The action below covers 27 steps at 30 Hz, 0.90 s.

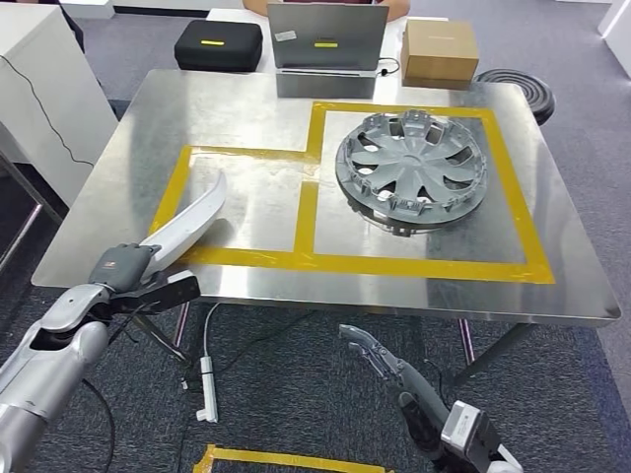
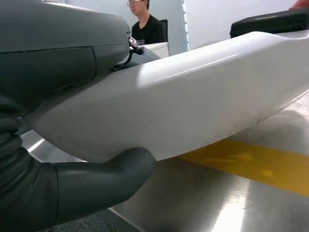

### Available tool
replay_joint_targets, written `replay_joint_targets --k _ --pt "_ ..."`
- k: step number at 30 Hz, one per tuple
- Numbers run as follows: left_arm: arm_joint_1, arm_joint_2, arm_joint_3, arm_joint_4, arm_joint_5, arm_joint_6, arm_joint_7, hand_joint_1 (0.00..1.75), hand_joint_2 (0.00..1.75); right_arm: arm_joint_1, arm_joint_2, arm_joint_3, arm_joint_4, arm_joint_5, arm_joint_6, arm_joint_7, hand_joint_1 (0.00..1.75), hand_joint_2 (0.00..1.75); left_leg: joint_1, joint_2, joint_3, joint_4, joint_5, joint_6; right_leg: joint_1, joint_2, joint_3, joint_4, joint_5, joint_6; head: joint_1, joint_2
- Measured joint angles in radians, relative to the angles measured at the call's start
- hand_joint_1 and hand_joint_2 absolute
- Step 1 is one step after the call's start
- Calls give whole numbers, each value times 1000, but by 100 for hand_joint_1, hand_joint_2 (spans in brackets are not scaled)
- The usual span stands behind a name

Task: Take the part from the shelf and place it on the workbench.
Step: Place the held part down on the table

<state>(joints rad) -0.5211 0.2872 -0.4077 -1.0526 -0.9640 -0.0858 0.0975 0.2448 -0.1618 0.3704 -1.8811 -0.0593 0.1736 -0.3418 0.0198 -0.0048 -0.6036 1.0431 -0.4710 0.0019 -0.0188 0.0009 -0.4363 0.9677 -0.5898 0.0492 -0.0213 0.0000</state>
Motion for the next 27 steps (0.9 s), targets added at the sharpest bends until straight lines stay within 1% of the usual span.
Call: replay_joint_targets --k 6,12,14,16,18,22,27 --pt "4 5 0 6 0 6 -3 175 175 3 -4 0 -3 3 -6 4 0 0 0 0 0 0 0 0 0 0 2 0 0 0 0 0" --pt "35 17 6 7 -2 39 -16 175 175 14 -14 0 -12 7 -15 14 0 0 0 0 2 0 0 0 0 0 4 0 0 0 0 0" --pt "42 17 9 7 -8 46 -22 87 175 15 -17 0 -15 6 -16 16 0 0 0 0 2 0 0 0 0 0 3 0 0 0 0 0" --pt "49 17 10 8 -23 50 -23 0 87 16 -19 1 -16 6 -17 17 0 0 0 0 2 -1 0 0 0 0 2 0 0 0 0 0" --pt "59 16 7 8 -51 48 -18 0 0 16 -20 2 -16 4 -17 18 0 0 0 0 2 -1 0 0 0 0 1 0 0 0 0 0" --pt "64 17 -2 11 -96 37 -15 0 0 14 -23 4 -16 0 -13 18 0 0 0 0 2 -1 1 -1 0 0 2 0 0 0 0 0" --pt "67 21 -12 13 -127 49 -23 0 0 13 -24 7 -16 -4 -10 18 0 0 0 0 2 -1 1 -1 0 0 2 0 0 0 0 0"
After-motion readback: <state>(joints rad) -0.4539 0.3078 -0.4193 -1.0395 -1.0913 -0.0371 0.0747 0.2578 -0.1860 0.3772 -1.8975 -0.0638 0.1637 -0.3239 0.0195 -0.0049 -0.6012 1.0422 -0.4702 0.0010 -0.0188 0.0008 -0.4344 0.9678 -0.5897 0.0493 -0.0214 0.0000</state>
